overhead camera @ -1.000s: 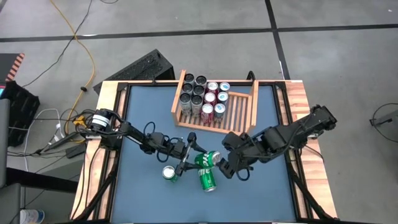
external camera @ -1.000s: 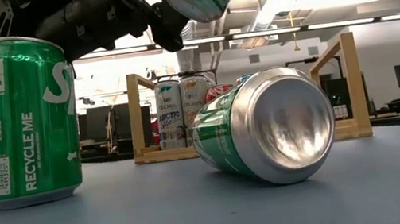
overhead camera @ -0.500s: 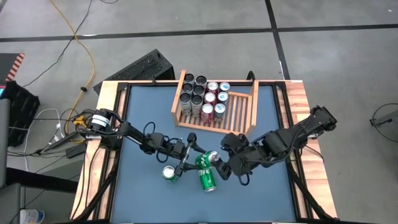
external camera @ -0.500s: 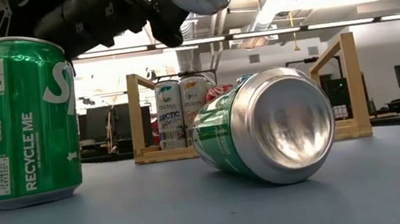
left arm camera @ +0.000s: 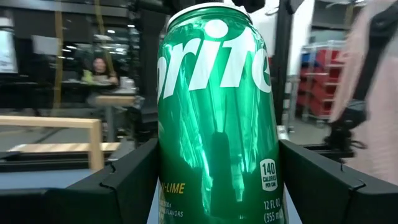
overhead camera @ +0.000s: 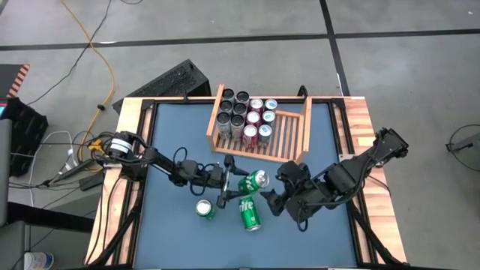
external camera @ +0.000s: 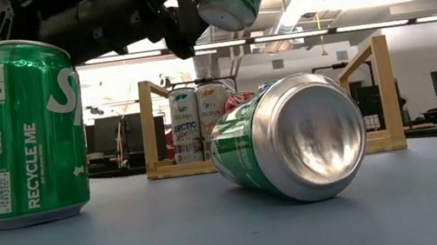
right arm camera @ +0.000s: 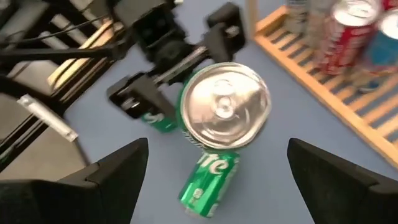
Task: Place canned beverage on shelf
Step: Put the green soda can on the shelf
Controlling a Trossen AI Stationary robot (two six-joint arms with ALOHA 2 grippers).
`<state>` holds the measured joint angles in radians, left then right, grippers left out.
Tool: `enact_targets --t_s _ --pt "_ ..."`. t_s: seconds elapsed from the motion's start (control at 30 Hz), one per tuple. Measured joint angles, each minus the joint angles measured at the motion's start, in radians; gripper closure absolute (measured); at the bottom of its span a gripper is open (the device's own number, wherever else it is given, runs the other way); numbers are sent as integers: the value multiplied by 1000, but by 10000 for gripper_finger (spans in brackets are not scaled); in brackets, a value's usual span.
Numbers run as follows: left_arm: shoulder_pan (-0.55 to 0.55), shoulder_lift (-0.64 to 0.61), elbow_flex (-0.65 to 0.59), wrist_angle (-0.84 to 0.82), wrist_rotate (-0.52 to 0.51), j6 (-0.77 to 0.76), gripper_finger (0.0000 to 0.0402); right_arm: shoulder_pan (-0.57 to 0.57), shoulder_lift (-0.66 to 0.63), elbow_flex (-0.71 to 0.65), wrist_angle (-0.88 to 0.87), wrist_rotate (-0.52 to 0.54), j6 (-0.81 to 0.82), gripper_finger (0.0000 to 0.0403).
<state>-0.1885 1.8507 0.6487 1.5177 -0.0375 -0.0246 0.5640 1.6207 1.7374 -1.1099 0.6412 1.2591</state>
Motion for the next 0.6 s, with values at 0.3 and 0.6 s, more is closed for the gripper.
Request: enact_targets --t_s 0.3,0.6 --pt "-79 0 0 -22 -248 170 118 -74 0 0 4 -9 -82 28" --pt "-154 0 0 -23 -471 322 118 -140 3 0 73 -92 -246 28"
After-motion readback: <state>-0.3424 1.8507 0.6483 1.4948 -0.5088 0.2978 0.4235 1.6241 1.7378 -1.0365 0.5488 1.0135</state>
